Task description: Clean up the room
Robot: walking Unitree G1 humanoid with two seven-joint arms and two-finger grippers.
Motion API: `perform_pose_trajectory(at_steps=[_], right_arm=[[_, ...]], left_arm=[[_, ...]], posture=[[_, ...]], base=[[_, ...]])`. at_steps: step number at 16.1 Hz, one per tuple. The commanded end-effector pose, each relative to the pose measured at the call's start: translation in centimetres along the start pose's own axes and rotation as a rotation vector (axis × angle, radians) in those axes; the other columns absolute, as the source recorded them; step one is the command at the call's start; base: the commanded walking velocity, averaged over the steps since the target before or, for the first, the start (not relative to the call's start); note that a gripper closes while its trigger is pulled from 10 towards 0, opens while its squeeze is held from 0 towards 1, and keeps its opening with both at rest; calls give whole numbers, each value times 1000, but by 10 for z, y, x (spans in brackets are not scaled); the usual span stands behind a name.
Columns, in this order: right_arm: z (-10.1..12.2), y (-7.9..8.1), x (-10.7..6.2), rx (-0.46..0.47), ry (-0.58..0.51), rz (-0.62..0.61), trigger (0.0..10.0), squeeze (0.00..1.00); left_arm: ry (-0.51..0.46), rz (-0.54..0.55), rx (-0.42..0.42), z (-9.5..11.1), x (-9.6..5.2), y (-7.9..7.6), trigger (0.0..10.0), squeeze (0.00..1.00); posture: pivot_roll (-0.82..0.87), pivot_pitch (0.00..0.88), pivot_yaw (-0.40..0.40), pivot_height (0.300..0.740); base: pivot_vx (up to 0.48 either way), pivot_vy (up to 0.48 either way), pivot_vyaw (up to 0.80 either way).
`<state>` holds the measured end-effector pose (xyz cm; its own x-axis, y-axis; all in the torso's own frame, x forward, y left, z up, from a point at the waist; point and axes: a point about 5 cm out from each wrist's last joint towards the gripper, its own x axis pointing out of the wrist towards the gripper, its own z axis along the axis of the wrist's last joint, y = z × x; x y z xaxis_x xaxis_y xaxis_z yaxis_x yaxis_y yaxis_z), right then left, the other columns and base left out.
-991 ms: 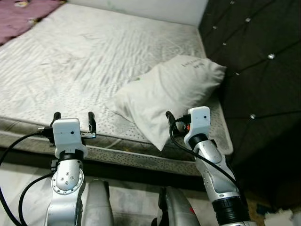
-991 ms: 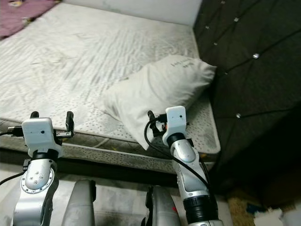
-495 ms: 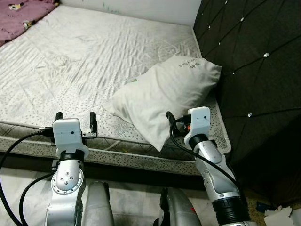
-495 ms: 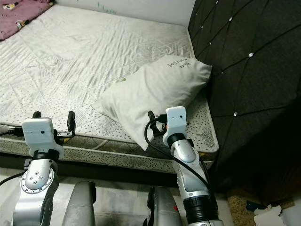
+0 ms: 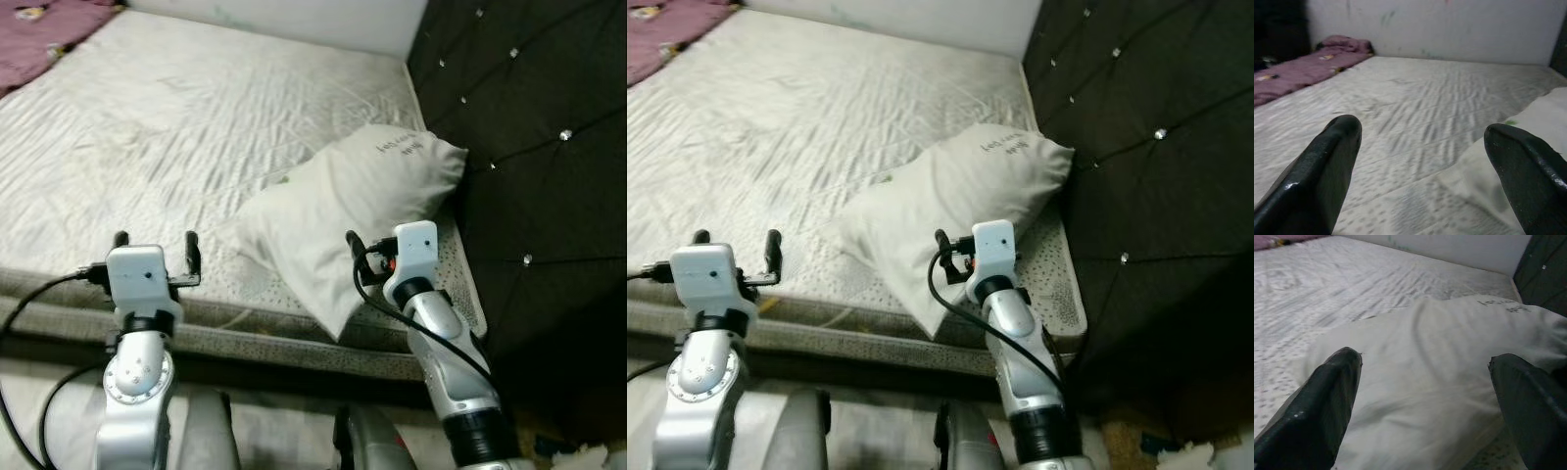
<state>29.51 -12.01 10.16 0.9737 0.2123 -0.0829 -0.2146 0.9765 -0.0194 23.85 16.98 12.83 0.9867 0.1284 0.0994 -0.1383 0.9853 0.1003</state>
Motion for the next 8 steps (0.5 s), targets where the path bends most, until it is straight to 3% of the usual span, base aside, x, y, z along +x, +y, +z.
perform_pose_trajectory(at_steps=[1, 3, 8], right_arm=[[5, -2, 2, -9, -18, -7, 10000, 0], [5, -2, 2, -10, -19, -7, 10000, 0], [5, -2, 3, -10, -17, -9, 10000, 0]], left_arm=[[-11, -7, -2, 2, 1, 0, 10000, 0], [-10, -8, -1, 2, 1, 0, 10000, 0], [6, -8, 4, 0, 2, -1, 10000, 0]], posture=[[103, 30, -122, 622], [103, 30, -122, 622], [109, 25, -124, 622]], base=[[480, 0, 0], [480, 0, 0], [0, 0, 0]])
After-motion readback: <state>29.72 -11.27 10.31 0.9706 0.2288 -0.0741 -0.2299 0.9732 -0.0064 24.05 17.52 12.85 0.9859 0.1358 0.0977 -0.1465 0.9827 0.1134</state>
